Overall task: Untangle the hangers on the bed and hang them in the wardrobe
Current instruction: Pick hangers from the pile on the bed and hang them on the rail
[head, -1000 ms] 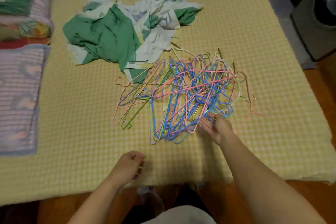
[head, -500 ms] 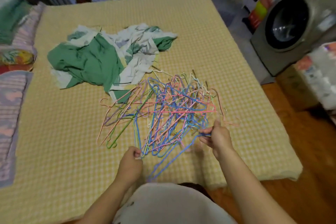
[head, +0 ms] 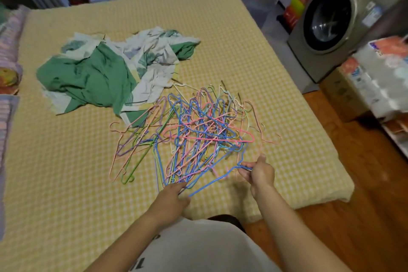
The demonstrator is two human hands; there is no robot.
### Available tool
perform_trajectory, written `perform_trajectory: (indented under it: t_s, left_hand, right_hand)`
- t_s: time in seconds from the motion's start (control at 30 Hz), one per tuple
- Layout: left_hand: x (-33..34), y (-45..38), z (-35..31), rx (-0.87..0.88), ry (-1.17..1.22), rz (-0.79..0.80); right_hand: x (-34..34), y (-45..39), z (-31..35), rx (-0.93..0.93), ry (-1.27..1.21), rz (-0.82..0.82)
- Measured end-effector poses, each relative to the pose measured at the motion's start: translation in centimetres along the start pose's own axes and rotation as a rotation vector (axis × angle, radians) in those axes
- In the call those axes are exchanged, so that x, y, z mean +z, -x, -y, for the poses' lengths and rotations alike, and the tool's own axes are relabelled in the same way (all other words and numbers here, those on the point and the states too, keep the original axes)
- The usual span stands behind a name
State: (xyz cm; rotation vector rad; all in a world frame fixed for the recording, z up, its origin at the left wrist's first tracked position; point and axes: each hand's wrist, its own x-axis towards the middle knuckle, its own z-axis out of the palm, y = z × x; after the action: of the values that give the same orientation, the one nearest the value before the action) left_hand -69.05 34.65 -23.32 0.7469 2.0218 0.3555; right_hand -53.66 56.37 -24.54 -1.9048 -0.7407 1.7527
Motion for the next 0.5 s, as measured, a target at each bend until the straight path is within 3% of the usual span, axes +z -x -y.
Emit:
perform_trajectory:
  t_s: [0.33,0.4,0.5]
  left_hand:
    - [0.7,-0.4,0.5,-0.013,0.085,0.000]
    - [0.8,-0.8,-0.1,-0.032,0.012,-0.031]
    - [0.3,-1.7,-0.8,-0.013,-0.007,-0.129]
  right_hand:
    - [-2.0,-0.4,2.3,-0.009,-0.020,-0.167]
    - [-0.6,1.4,3.1,-0.064,-0.028,-0.104]
    - [2.3,4.7,3.9,-0.125,-0.077,0.126]
